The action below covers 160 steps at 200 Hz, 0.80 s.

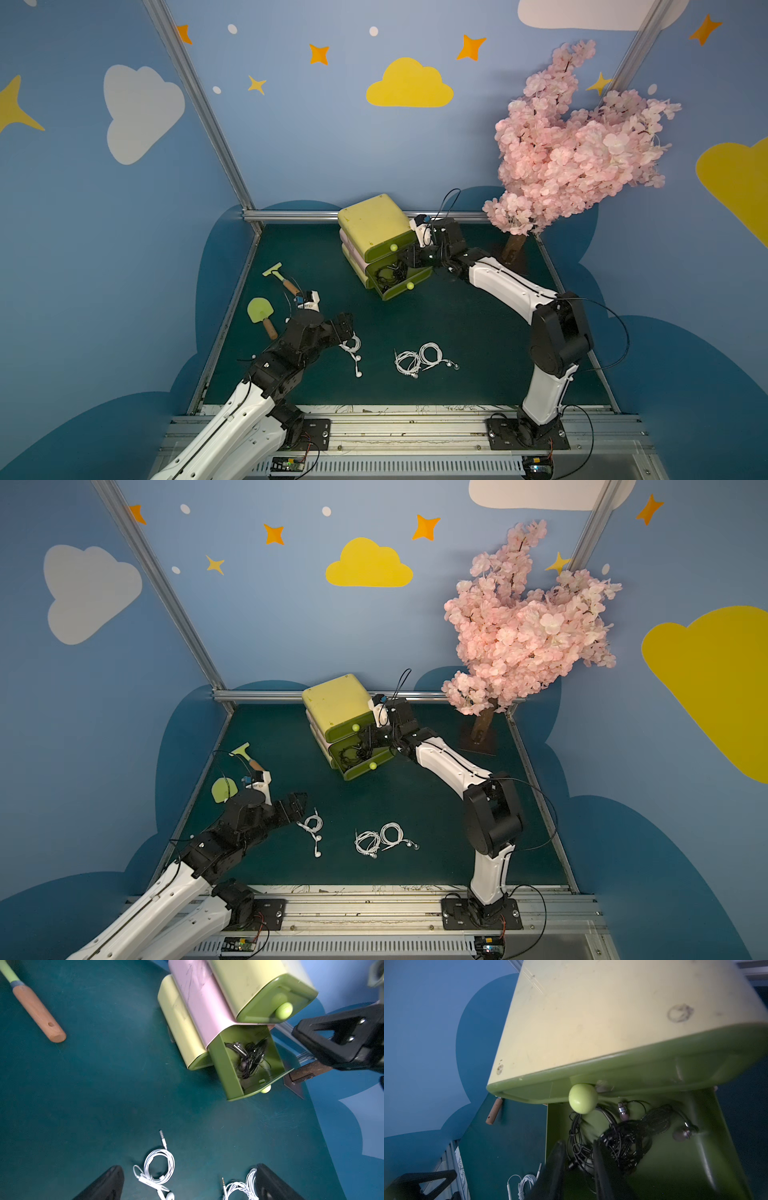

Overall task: Place the wired earphones into the drawer by color
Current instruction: Place the wired earphones in the drawer.

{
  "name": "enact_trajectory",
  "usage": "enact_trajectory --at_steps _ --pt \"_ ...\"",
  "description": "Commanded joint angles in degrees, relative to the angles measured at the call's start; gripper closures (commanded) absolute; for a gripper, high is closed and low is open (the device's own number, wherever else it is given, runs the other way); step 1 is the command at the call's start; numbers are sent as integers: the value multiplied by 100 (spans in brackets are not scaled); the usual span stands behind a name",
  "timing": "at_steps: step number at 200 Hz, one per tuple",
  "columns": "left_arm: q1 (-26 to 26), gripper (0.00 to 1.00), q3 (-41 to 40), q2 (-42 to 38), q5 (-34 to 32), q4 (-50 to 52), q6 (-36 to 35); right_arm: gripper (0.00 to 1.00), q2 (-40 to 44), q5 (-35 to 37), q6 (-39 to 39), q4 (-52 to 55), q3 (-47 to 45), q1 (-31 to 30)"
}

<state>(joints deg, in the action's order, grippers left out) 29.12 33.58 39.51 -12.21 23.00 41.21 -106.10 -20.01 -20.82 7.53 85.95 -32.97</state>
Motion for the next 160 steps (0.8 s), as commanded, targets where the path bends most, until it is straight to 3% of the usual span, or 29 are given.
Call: enact_trajectory --at_steps 1,29,48,65,76,123,160 --pt "-27 0 332 188 108 -258 -147 64 382 58 24 20 -137 1" --pt "-34 0 866 634 144 -251 -322 56 761 109 143 160 -356 10" --pt "-70 0 1302 1009 190 -220 -501 46 1072 183 238 283 -586 19" --pt "-172 0 1734 1375 289 -157 -639 29 1381 225 347 398 -829 24" --pt "-303 0 2034 1612 448 -102 -692 2 1580 255 434 482 -993 27" --pt "-898 0 3327 2774 1171 222 -1040 1 2278 332 620 574 -1801 54" --pt "-1207 0 3821 3433 1402 140 -1168 2 2476 245 661 608 -2272 53"
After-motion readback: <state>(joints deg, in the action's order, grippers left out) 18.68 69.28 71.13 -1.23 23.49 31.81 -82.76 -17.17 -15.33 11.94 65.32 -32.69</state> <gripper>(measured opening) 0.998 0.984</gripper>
